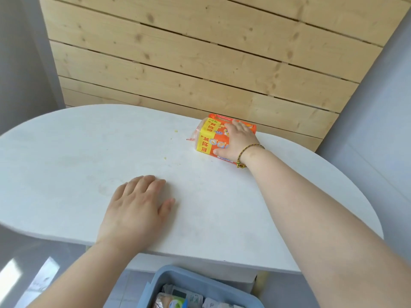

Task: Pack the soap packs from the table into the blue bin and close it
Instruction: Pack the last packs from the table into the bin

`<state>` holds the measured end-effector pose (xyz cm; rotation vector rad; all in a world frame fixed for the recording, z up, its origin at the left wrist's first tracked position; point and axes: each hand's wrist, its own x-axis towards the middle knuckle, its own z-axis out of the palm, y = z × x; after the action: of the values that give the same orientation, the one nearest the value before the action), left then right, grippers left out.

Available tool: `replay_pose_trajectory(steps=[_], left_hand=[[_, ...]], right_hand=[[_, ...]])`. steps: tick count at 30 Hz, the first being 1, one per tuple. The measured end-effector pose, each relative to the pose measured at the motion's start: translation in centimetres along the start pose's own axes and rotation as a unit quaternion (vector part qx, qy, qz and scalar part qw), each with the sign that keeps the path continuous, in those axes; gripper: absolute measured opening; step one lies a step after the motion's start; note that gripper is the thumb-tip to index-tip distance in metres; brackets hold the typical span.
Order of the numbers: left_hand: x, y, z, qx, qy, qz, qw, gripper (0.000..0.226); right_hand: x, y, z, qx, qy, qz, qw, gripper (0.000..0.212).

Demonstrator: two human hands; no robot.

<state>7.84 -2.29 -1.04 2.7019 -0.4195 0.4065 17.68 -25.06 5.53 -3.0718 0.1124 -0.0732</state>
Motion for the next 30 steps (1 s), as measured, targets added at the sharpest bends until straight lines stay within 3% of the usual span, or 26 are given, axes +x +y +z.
replay_pose_trajectory(steps=[14, 21, 30], left_hand=[[0.0, 0.3, -0.6, -0.001, -0.037, -0.020, 0.999, 0.046], [0.0, 0.4, -0.7, -0.013, -0.040, -0.040, 0.998, 0.049], [-3.0, 1.3, -2.7, -0.126, 0.019, -0.060, 0.990, 0.038]], right_hand=[[-2.5, -0.7, -0.6, -0.009, 0.047, -0.057, 0.997, 0.060], [-5.3, -0.9, -1.5, 0.050, 0.010, -0.043, 0.998, 0.086], [-14.8, -0.2, -2.4, 0.140, -0.006, 0.009, 0.990, 0.092]])
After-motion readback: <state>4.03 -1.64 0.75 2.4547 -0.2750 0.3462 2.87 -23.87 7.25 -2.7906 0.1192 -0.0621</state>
